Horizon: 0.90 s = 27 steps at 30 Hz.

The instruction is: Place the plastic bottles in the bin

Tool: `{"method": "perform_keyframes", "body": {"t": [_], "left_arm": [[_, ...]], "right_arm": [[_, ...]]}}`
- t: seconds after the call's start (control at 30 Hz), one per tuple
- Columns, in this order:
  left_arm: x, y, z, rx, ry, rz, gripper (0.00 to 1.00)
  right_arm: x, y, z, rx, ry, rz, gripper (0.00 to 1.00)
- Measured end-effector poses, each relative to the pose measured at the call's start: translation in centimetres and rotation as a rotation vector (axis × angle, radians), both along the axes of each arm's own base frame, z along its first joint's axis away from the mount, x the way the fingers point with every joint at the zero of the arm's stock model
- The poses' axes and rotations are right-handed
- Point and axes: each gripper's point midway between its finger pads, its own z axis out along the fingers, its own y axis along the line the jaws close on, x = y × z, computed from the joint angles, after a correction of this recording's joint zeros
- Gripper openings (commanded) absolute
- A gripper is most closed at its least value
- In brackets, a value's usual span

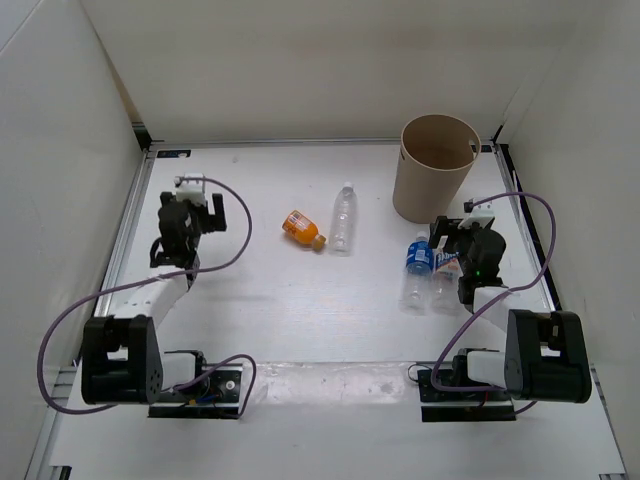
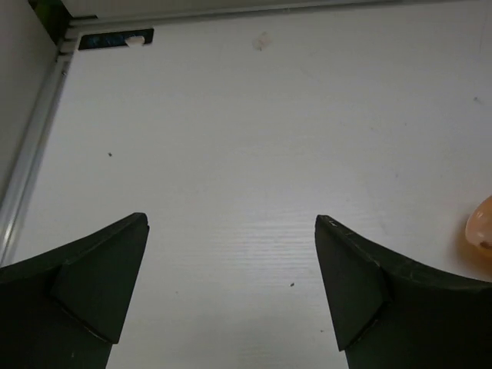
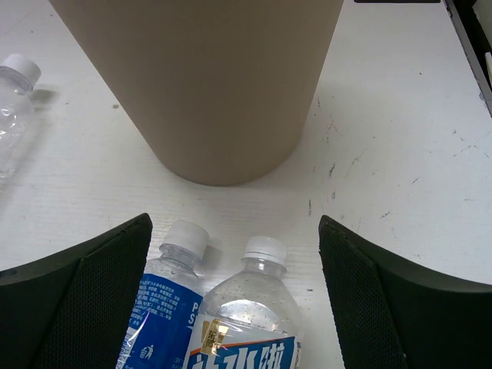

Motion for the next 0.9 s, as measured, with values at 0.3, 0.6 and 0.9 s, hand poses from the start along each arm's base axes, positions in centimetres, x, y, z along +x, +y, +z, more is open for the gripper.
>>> {"method": "perform_keyframes", "body": {"t": [0.3,0.6,0.9], "left_arm": [[0.8,0.4,11.8,-0.068,-0.049,0.064,1.0],[-1.1,3.6,17.7,-0.201,0.076,0.328,1.0],[-0.7,0.8,4.1,-0.591,0.588,0.548,1.0]], "right_arm": [[0.0,0.0,0.0,0.0,0.0,-0.001,0.9],[0.0,0.9,0.0,-0.001,0.0,0.021,0.9],[0.0,-0.7,2.5,-0.01,0.017,-0.079,0.9]]}}
